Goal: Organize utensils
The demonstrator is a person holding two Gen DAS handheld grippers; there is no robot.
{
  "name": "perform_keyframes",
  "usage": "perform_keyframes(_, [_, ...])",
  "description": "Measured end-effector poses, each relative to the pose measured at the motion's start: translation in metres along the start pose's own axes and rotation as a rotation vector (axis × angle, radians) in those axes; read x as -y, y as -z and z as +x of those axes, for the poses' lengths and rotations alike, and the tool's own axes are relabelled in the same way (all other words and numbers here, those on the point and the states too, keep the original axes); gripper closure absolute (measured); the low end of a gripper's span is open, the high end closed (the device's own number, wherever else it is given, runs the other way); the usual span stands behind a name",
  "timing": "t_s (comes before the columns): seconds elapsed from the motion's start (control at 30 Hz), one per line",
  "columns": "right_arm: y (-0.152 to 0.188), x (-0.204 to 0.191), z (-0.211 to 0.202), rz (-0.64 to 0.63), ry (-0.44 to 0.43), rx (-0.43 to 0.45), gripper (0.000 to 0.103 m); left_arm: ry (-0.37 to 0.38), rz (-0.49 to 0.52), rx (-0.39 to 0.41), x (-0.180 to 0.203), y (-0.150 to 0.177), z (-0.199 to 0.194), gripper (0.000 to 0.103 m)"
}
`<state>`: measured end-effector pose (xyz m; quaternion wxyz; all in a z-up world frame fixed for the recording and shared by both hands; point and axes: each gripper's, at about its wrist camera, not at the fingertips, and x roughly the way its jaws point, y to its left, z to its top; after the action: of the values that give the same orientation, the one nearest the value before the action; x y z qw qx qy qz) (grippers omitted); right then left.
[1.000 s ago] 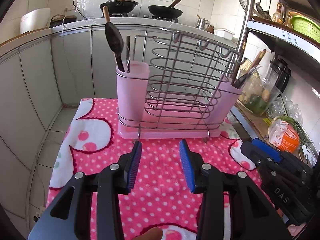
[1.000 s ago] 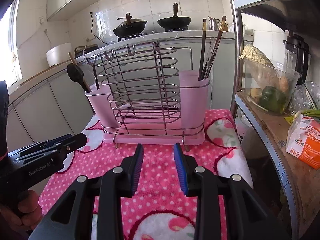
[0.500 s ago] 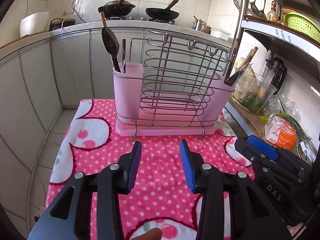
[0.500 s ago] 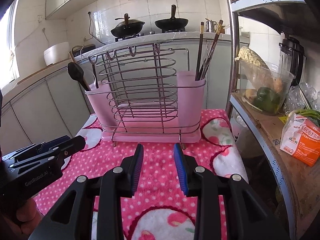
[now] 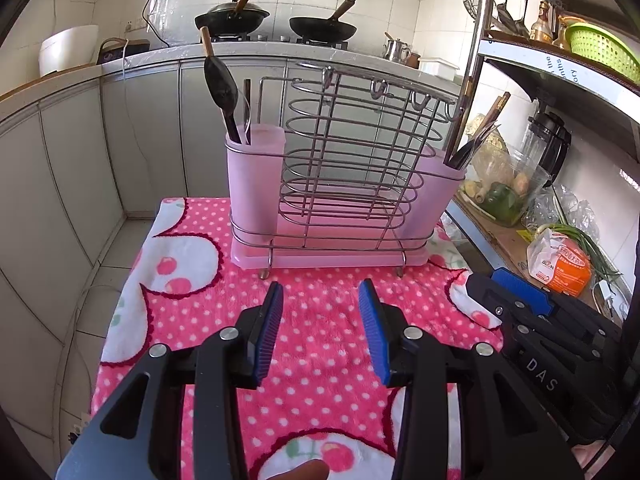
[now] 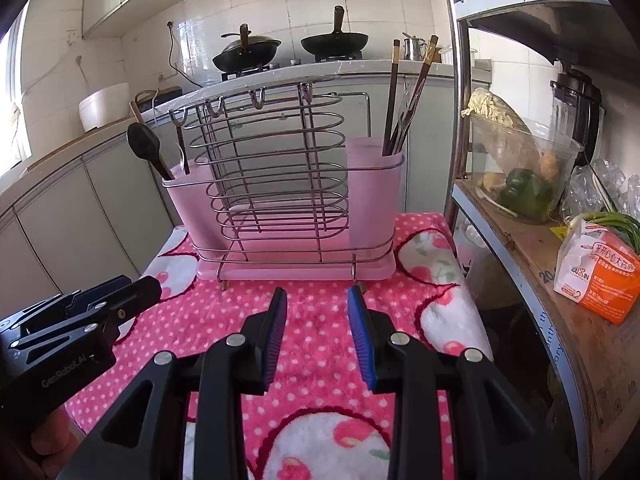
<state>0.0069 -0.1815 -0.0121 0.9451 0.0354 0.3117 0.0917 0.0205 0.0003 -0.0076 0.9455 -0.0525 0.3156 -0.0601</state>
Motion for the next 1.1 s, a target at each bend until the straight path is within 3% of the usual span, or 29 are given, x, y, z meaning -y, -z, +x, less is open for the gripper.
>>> perform_keyframes(1.1, [-0.0015,-0.0025,-0.0002,-0.021,0.004,-0.016,0.071,0.004,0.000,0.010,0.0000,0.0011,-0.0069,0.063])
